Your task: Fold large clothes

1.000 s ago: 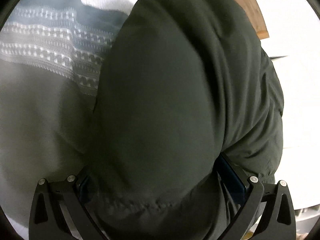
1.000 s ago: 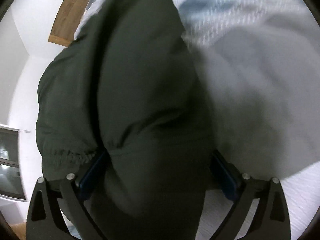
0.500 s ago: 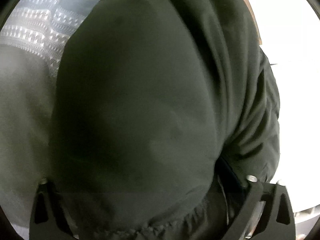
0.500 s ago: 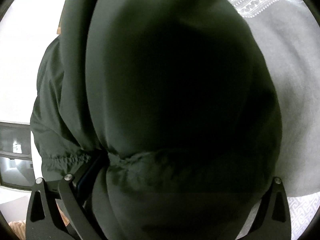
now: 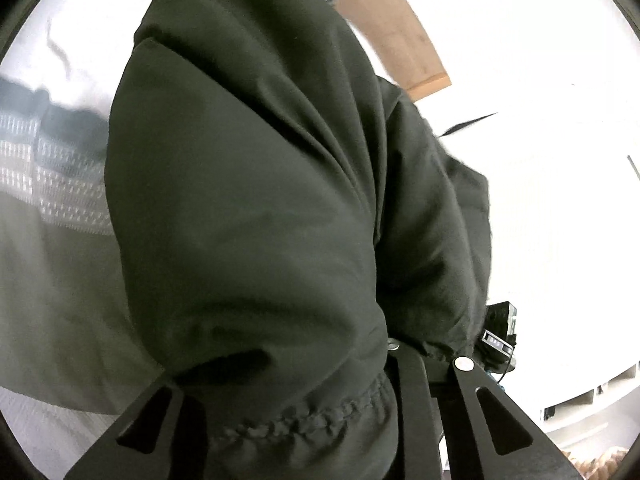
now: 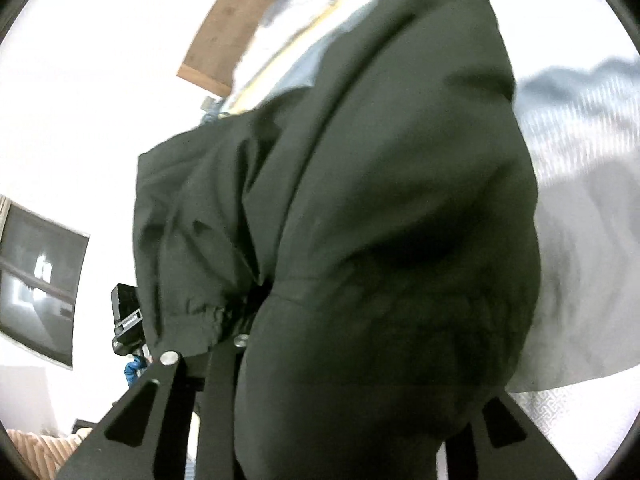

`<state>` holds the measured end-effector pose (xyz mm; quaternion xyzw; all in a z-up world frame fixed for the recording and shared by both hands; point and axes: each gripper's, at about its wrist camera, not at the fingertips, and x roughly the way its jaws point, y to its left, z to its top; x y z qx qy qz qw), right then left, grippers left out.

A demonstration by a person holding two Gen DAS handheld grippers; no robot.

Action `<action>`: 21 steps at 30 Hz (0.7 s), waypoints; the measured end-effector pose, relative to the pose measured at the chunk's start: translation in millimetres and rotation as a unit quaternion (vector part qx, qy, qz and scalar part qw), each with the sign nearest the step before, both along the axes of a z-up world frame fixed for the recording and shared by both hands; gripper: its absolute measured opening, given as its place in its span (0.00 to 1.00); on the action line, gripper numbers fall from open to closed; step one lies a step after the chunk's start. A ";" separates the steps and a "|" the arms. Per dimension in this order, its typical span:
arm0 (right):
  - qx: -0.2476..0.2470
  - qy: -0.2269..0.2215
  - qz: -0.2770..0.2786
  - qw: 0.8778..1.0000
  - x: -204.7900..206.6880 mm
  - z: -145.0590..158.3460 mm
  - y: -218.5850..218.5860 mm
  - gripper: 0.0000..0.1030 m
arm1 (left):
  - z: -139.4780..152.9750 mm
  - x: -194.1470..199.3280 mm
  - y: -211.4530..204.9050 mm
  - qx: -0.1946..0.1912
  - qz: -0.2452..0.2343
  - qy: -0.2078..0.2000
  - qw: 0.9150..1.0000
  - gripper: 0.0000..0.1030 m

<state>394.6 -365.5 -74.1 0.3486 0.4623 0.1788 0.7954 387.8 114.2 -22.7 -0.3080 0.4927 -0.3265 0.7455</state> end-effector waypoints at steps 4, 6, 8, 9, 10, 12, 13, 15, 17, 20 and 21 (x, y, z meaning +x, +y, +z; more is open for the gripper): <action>-0.002 -0.039 0.010 0.999 -11.2 48.4 15.7 0.23 | 40.3 -16.2 7.3 -0.017 -0.002 -0.025 1.000 0.17; 0.001 -0.056 0.018 0.998 -21.2 72.6 14.6 0.23 | 61.7 -32.4 14.7 -0.028 -0.001 -0.033 0.999 0.17; 0.003 -0.064 0.024 0.998 -32.5 91.0 16.5 0.23 | 72.6 -46.0 21.6 -0.033 0.000 -0.033 0.999 0.17; 0.005 -0.065 0.027 0.997 -40.7 99.4 16.8 0.23 | 76.0 -51.3 23.3 -0.035 0.000 -0.032 0.999 0.17; 0.005 -0.067 0.030 0.997 -48.4 105.3 18.3 0.23 | 80.7 -64.6 27.7 -0.038 0.000 -0.031 0.999 0.17; 0.011 -0.068 0.032 0.997 -66.3 111.5 14.1 0.23 | 80.7 -78.4 33.6 -0.044 0.001 -0.026 0.999 0.17; 0.015 -0.068 0.033 0.997 -75.0 111.3 10.8 0.23 | 78.5 -86.6 35.4 -0.044 0.002 -0.024 0.999 0.17; 0.022 -0.057 0.028 0.998 -84.1 103.4 12.8 0.23 | 64.5 -91.4 43.0 -0.043 0.006 -0.006 0.999 0.17; 0.027 -0.036 0.020 0.999 -94.9 84.2 8.9 0.23 | 35.4 -92.4 31.9 -0.020 0.012 0.017 1.000 0.17; 0.005 0.013 0.013 1.000 -114.7 42.9 5.7 0.23 | -9.9 -94.3 19.4 0.043 0.005 0.046 0.998 0.18; -0.004 0.028 0.011 1.000 -114.4 26.6 6.4 0.23 | -24.3 -94.2 18.0 0.069 0.006 0.056 0.996 0.18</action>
